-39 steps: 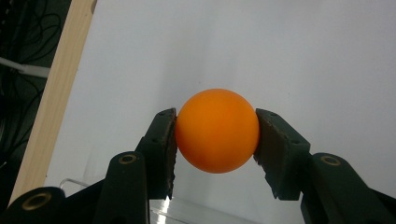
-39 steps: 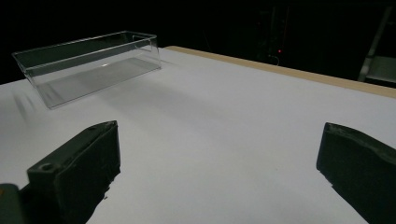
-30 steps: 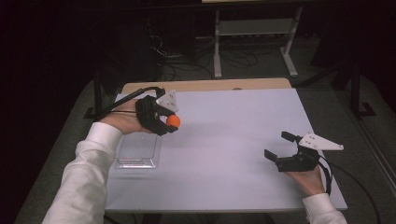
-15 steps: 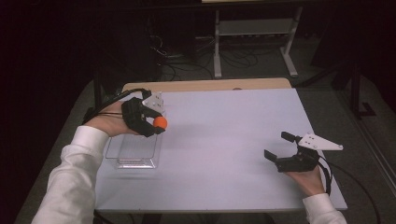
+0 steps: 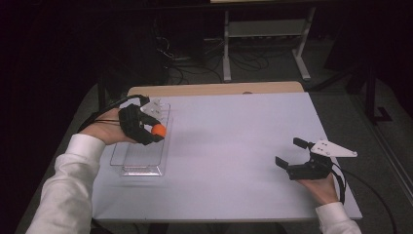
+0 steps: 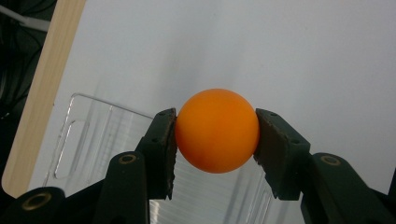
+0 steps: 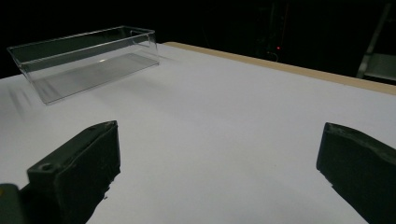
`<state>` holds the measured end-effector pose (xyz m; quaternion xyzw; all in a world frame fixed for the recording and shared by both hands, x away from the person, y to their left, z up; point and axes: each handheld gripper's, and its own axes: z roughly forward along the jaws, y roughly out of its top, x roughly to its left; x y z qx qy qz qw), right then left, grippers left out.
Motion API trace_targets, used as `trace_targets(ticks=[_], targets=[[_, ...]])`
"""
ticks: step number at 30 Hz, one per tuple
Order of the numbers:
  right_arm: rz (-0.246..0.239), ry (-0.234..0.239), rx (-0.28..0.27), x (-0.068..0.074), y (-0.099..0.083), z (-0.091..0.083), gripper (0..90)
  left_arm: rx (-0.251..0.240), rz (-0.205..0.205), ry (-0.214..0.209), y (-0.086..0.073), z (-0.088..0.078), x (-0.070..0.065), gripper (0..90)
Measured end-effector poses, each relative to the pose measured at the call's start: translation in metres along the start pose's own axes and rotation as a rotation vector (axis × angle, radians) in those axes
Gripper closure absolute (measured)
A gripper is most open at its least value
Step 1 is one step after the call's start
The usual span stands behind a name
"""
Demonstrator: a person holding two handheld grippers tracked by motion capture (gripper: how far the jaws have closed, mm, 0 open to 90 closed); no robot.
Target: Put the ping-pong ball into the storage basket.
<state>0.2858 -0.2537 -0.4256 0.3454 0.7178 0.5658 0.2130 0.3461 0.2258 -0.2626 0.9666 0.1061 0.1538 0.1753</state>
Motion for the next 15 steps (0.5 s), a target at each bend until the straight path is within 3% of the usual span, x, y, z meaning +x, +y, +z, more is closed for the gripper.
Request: trace_targets(ticks=[15], targets=[[-0.004, -0.004, -0.002, 0.000, 0.000, 0.000, 0.0, 0.059, -0.023, 0.012, -0.017, 0.001, 0.004, 51.0]])
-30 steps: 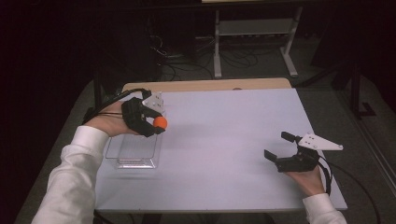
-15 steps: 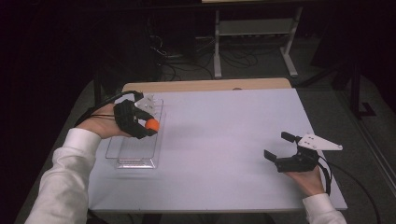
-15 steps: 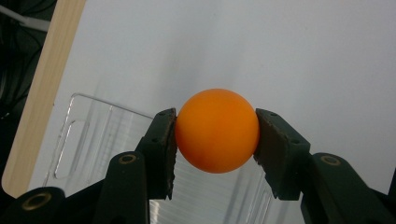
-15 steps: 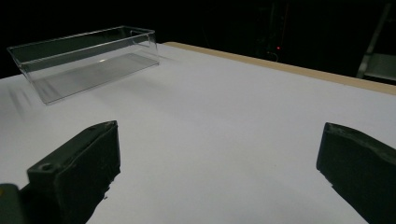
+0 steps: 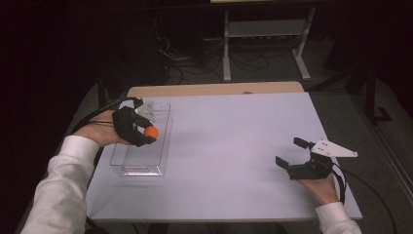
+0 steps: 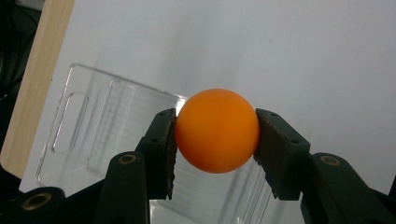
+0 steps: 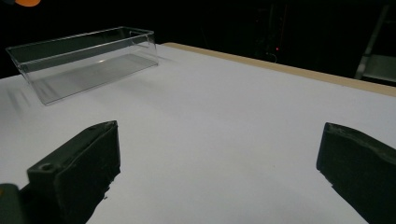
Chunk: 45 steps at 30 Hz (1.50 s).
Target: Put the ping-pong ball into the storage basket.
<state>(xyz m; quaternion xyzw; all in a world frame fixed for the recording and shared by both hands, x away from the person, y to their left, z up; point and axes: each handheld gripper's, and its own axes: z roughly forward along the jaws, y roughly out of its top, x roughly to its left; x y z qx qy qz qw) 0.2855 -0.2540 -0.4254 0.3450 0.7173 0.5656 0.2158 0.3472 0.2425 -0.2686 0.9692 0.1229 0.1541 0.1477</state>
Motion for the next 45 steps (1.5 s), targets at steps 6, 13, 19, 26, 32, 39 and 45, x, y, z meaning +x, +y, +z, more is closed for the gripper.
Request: trace_targets(ticks=[6, 13, 19, 26, 32, 39, 45], targets=[[-0.001, 0.002, 0.005, 0.000, 0.000, 0.001, 0.0, 0.003, -0.006, 0.004, -0.005, -0.003, 0.001, 50.9], [-0.001, 0.000, 0.006, 0.000, 0.000, 0.001, 0.0, 0.000, -0.012, 0.002, -0.009, -0.003, 0.002, 51.0], [0.002, 0.001, 0.012, 0.000, -0.001, 0.001, 0.0, 0.001, -0.013, 0.001, -0.012, -0.002, 0.003, 51.0], [0.003, 0.001, 0.014, 0.000, -0.001, 0.001, 0.0, 0.008, -0.017, -0.011, -0.016, 0.006, 0.002, 51.0], [0.005, -0.001, 0.016, -0.001, -0.002, 0.001, 0.0, 0.012, -0.015, -0.020, -0.015, 0.010, 0.000, 51.0], [0.007, -0.002, 0.017, -0.001, -0.002, 0.001, 0.0, 0.009, -0.014, -0.026, -0.017, 0.016, 0.000, 51.0], [0.005, -0.001, 0.019, -0.001, -0.002, 0.001, 0.0, 0.006, -0.023, -0.038, -0.019, 0.022, 0.000, 51.0]])
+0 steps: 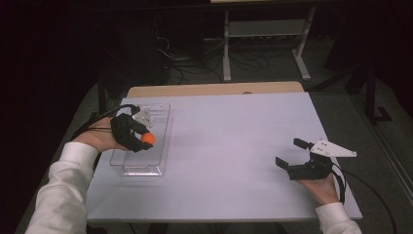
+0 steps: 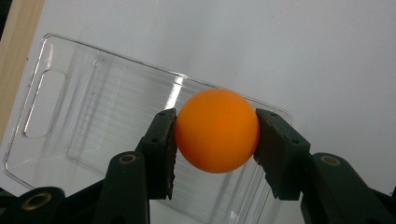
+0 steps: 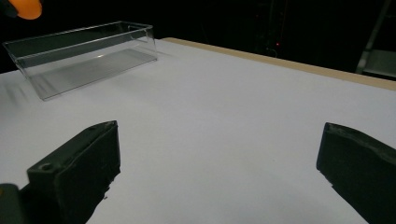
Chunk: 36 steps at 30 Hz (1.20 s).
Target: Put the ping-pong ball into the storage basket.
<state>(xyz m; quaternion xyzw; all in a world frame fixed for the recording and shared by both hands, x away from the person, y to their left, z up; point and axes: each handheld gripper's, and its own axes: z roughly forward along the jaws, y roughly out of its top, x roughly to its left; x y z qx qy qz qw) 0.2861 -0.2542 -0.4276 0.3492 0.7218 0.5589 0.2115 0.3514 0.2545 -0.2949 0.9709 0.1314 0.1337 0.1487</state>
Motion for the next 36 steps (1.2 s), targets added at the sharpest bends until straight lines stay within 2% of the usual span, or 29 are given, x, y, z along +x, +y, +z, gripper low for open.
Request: trace_targets(ticks=[36], targets=[[0.000, -0.003, 0.010, 0.000, -0.002, 0.000, 0.0, 0.014, -0.003, -0.050, -0.009, 0.042, -0.007, 51.0]])
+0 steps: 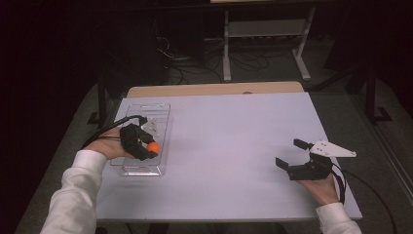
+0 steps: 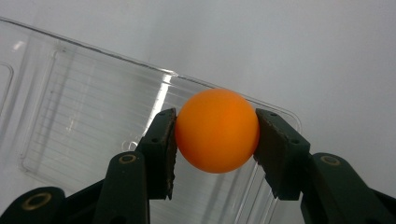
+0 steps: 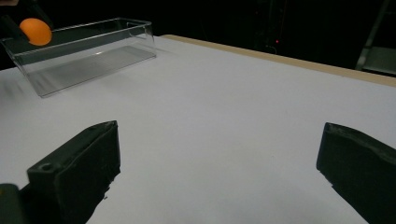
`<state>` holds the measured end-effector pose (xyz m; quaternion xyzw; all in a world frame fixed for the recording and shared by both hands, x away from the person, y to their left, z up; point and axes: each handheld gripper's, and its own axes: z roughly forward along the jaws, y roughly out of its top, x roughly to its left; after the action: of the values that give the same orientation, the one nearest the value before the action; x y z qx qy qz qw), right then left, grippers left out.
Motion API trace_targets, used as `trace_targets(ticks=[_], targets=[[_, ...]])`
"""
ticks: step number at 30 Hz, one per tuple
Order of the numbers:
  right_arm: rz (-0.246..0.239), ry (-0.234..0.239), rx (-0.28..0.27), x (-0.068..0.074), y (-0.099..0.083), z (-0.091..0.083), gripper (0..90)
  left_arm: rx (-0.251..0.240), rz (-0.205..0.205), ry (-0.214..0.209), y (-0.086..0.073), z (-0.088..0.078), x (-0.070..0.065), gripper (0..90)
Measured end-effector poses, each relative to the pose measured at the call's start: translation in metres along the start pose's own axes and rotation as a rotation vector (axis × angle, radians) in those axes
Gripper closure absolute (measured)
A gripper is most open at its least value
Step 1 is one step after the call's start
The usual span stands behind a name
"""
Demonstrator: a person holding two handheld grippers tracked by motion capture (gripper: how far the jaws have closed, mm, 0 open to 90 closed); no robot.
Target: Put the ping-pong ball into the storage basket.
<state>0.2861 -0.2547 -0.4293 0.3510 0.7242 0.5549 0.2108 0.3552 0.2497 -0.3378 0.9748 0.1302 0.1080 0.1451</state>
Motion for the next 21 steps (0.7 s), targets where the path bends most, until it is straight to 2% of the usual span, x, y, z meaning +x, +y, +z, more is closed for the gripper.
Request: trace_targets(ticks=[8, 21], targets=[[0.001, 0.000, 0.000, 0.000, 0.000, 0.000, 0.0, 0.016, 0.008, -0.004, 0.001, 0.006, -0.001, 50.9], [0.001, 0.000, 0.004, 0.000, -0.001, 0.000, 0.0, 0.029, -0.011, -0.019, -0.003, 0.016, -0.001, 51.0]])
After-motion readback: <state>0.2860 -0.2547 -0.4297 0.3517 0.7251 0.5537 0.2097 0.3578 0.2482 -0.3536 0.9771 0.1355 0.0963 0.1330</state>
